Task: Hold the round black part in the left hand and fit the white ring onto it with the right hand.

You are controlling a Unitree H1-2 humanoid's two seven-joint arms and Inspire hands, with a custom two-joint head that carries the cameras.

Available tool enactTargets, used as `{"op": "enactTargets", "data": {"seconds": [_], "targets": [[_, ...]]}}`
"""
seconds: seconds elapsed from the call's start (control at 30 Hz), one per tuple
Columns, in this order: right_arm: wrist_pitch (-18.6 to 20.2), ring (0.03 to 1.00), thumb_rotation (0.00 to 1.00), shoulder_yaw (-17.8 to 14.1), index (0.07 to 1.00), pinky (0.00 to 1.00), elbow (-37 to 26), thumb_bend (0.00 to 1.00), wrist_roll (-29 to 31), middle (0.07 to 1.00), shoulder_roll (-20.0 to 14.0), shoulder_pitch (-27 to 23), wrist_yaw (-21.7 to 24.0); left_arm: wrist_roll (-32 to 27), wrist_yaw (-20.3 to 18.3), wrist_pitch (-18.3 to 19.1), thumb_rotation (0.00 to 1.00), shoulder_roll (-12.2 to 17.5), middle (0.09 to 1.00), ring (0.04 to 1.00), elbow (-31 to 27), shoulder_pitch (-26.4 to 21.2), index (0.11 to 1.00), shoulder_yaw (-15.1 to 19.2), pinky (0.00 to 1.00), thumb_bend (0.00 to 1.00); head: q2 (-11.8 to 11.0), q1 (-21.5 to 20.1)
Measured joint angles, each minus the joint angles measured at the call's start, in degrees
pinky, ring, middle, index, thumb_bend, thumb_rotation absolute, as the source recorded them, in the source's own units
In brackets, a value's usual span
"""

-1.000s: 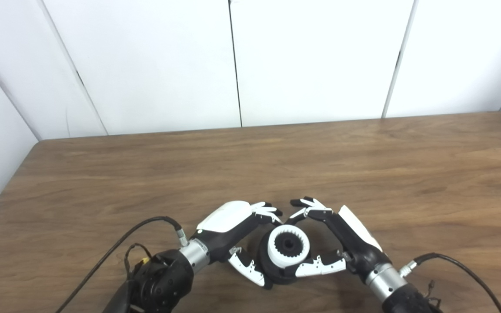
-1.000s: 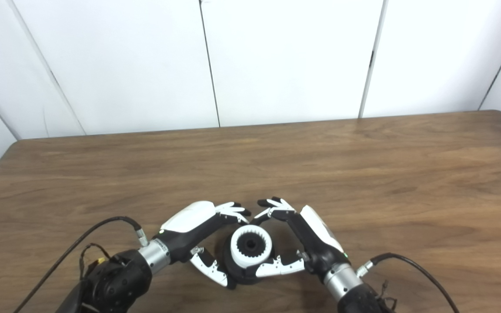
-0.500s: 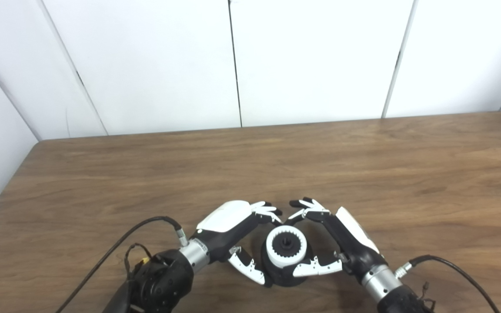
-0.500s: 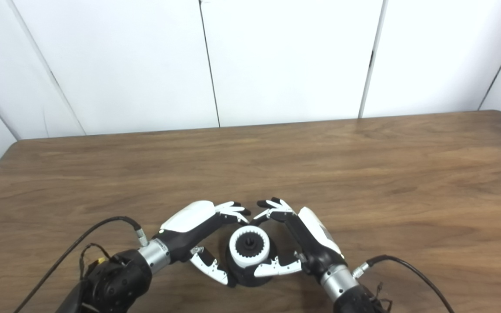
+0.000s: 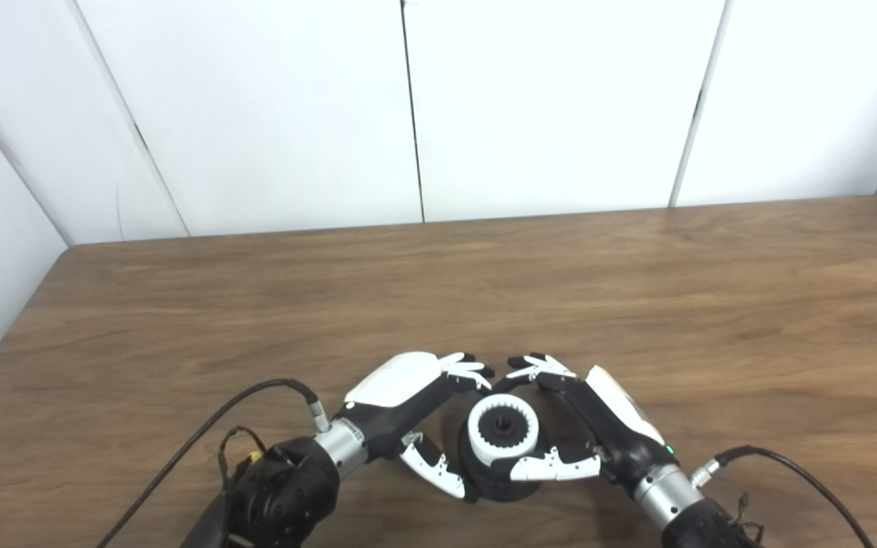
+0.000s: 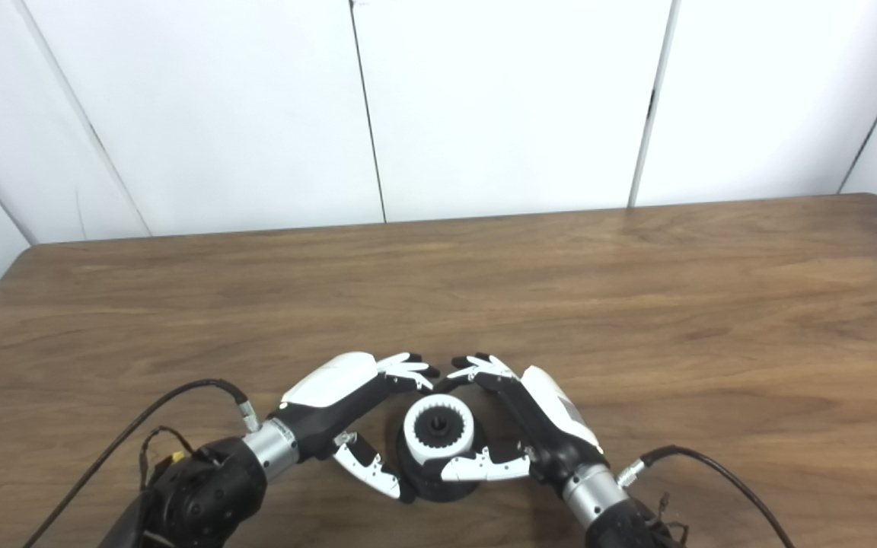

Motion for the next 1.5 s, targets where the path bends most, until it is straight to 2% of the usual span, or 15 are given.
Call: {"op": "enactTargets", "data": {"seconds": [0.37,0.57,0.7,0.87,1.0,1.23,1.37,1.5], "targets": [[0.0,0.957,0.46,-0.4,0.693,0.87,0.1,0.96,0.0,0.888,-0.3,-0.2,0.0,0.2,-0.3,0.3,0.22,0.2,0.927,0.985,0.0,-0.1,0.782,-0.1,0.86,0.94,0.0,0.1],[0.4,0.945,0.45,-0.8,0.712,0.87,0.1,0.96,-0.1,0.884,-0.7,-0.5,0.2,0.1,-1.0,0.4,0.23,0.3,0.921,0.972,-0.2,-0.4,0.798,0.0,0.87,0.99,-0.1,-0.2],[0.9,0.955,0.45,-1.5,0.723,0.94,-0.2,0.95,-0.3,0.891,-1.6,-0.7,0.3,-0.2,-2.4,2.3,0.22,0.4,0.935,0.982,-1.5,-0.2,0.814,0.5,0.87,1.00,-0.3,-0.3],[2.1,0.957,0.44,-3.0,0.726,0.95,-1.5,0.96,0.6,0.892,-2.2,-0.7,1.0,-1.5,-3.7,3.4,0.20,1.1,0.930,0.975,-2.4,0.1,0.813,2.1,0.85,1.00,-0.4,0.0],[2.6,0.957,0.44,-4.2,0.729,0.95,-3.3,0.97,1.1,0.892,-2.8,-0.8,1.6,-2.3,-4.3,4.5,0.19,2.9,0.930,0.974,-3.4,0.4,0.821,4.1,0.85,1.00,-0.4,0.0],[2.6,0.947,0.46,-5.7,0.756,0.90,-3.3,0.98,1.7,0.891,-3.6,-1.3,1.8,-4.0,-4.5,5.8,0.21,4.5,0.916,0.954,-4.4,1.4,0.850,6.5,0.85,1.00,-0.5,-0.4],[3.5,0.939,0.46,-7.4,0.795,0.99,-4.3,1.00,3.0,0.887,-3.7,-1.1,2.2,-5.8,-4.5,7.1,0.23,4.5,0.913,0.942,-5.4,1.9,0.876,7.9,0.86,1.00,-0.5,-0.3],[4.1,0.925,0.49,-9.8,0.817,0.91,-4.8,0.98,5.5,0.886,-3.8,-0.8,2.2,-8.3,-4.4,9.1,0.28,4.5,0.917,0.934,-6.2,2.4,0.910,10.5,0.88,1.00,-0.8,-0.5]]}}
